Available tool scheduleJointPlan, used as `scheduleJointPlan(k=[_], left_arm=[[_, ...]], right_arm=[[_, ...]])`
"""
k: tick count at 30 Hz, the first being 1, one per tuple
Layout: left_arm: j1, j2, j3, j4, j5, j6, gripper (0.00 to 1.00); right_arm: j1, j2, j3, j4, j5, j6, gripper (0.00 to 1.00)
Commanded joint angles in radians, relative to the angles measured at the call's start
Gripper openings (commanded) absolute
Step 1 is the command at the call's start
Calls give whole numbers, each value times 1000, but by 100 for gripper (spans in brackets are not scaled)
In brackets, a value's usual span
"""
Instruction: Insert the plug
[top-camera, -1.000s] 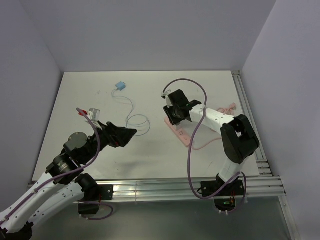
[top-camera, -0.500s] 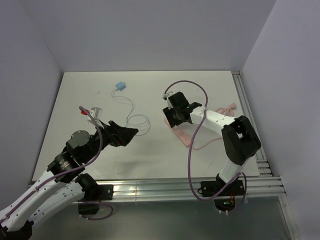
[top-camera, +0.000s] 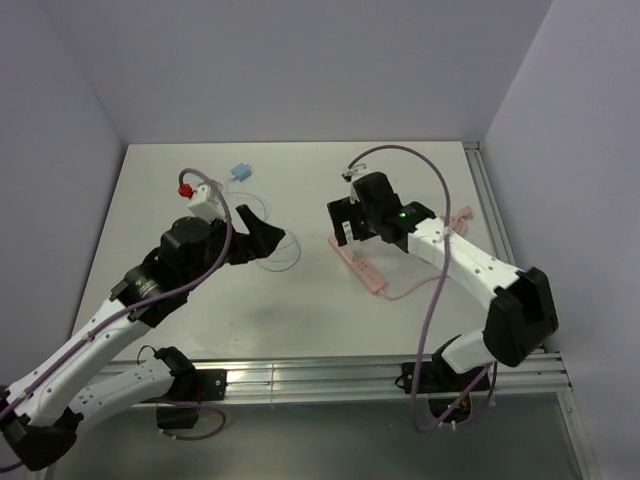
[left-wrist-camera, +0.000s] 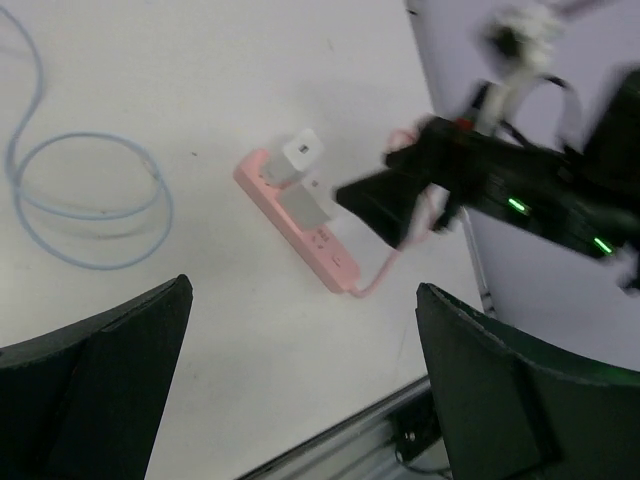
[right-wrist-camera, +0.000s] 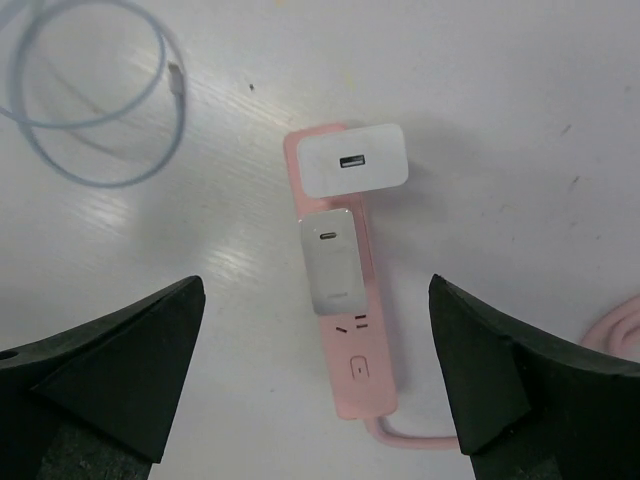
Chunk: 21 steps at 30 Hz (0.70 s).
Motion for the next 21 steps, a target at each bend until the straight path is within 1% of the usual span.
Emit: scheduleJointPlan(k=[1,2,3,6,7,9,10,11,12,13,14,15,16,17,18,19,20,21], left_arm=[[80,154,118,-113,-27,-35,100],[120,196,163,-133,4,-50,99],[210,278,181,-156,89,-58,99],[312,404,264,-188,114,-85,100],[347,487,284,-191,107,-85,99],[372,572,371,-222,73,-102,99],[390,660,407,-239,30,-108,99],[399,708,501,-303,0,-131,99],[405,756,554,-331,-29,-136,99],[411,846,601,-351,-77,-134,99],[416,889,688,-368,-91,-113,99],[424,930,730,-377,-109,-105,99],[428,1010,770,-384,-144,-86,100],[436,1052,851,-407,-155,-79,99],[454,1092,896,-427,-160,-75,99],[464,1163,934,-428,-156,-64,99],[473,1193,983,-414,-159,-12,99],[488,1219,1003,-402,-175,-3,99]], right_arm=[[5,-150,-23,-40,67,111,100],[5,-213,-43,-41,79,132,100],[6,-245,-84,-40,76,169,100],[3,-377,-154,-35,75,249,100],[3,-408,-170,-32,69,266,100],[3,-486,-199,-25,31,298,100],[3,-506,-221,-17,14,304,100],[5,-535,-230,-15,0,310,100],[5,-546,-236,-17,-23,319,100],[5,-559,-251,-15,-31,323,100],[6,-574,-259,-9,-36,326,100],[6,-582,-280,-3,-46,329,100],[5,-591,-290,12,-46,330,100],[5,-592,-299,18,-72,329,100],[5,-592,-314,26,-82,329,100],[5,-591,-320,37,-98,327,100],[5,-589,-327,40,-102,324,100],[5,-586,-337,40,-105,324,99]])
